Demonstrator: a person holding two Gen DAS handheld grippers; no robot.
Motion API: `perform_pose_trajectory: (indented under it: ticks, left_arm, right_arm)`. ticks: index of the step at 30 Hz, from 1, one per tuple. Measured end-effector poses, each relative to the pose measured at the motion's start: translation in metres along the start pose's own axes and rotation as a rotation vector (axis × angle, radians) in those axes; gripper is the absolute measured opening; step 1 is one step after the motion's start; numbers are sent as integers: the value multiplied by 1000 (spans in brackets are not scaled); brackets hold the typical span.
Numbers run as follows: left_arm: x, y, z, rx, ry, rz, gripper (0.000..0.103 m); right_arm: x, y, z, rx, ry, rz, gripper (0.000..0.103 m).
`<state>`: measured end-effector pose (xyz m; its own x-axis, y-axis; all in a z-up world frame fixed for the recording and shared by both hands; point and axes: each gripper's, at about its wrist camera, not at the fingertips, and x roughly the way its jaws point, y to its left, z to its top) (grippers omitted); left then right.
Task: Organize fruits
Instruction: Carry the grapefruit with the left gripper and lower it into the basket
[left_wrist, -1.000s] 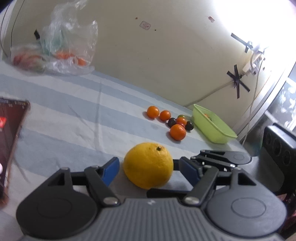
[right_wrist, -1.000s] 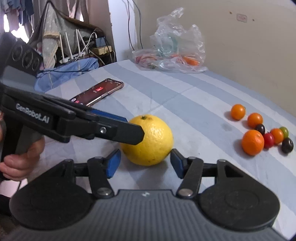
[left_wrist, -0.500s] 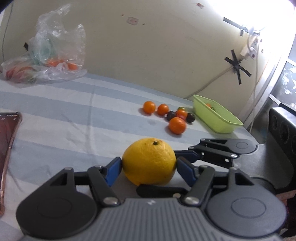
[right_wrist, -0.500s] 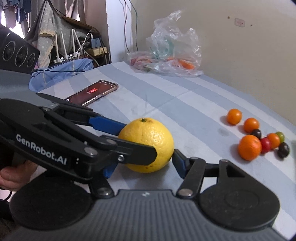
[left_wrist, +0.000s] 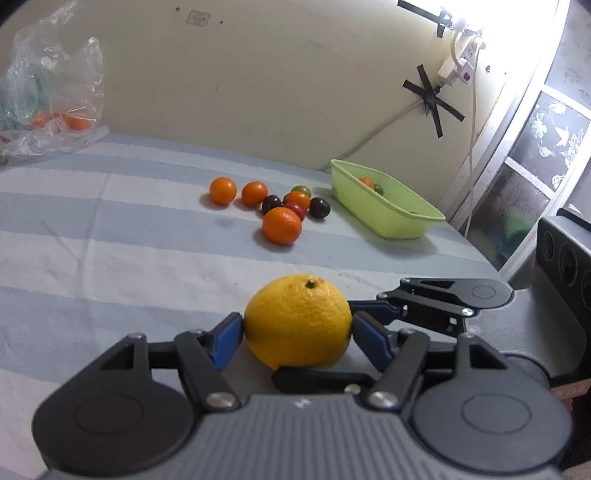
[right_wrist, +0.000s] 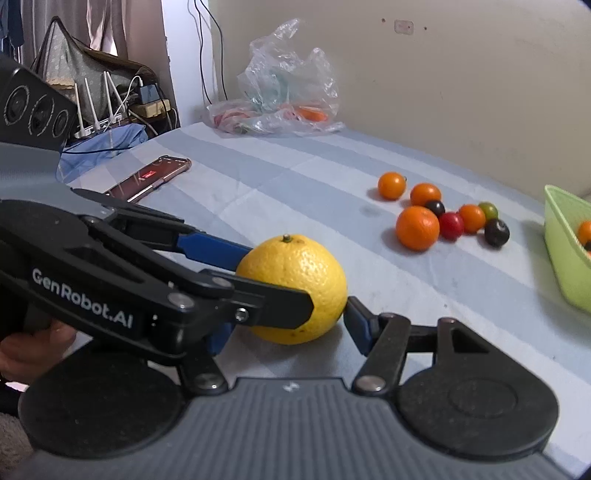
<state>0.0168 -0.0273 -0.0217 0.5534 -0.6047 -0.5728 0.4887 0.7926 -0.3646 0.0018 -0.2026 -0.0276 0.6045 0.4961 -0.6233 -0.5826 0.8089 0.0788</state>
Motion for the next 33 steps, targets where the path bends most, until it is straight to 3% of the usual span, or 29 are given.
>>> perform_pose_trajectory:
  ticks: [6, 10, 14, 15, 21, 28, 33]
  left_arm:
    - [-10, -9, 0, 51, -28, 32, 75]
    - [-5, -9, 2, 47, -7, 29, 77]
    - [1, -9, 0, 43, 7, 26, 72]
    - [2, -10, 1, 44, 7, 38, 65]
    - [14, -25, 26, 80, 12, 36, 65]
    - [78, -91, 105, 223, -56, -94, 66]
    - [156, -129, 155, 245, -7, -185, 66]
  right_arm:
    - [0, 2, -3, -13, -25, -7, 67]
    - [-7, 1, -8, -12, -44, -14, 67]
    - [-9, 3, -9, -25, -73, -30, 66]
    - [-8, 2, -9, -22, -73, -23, 65]
    - [-15, -8, -8, 6, -135, -78, 64]
    - [-60, -88, 12, 92, -279, -292, 64]
    - [-74, -167, 18, 181, -293, -410, 64]
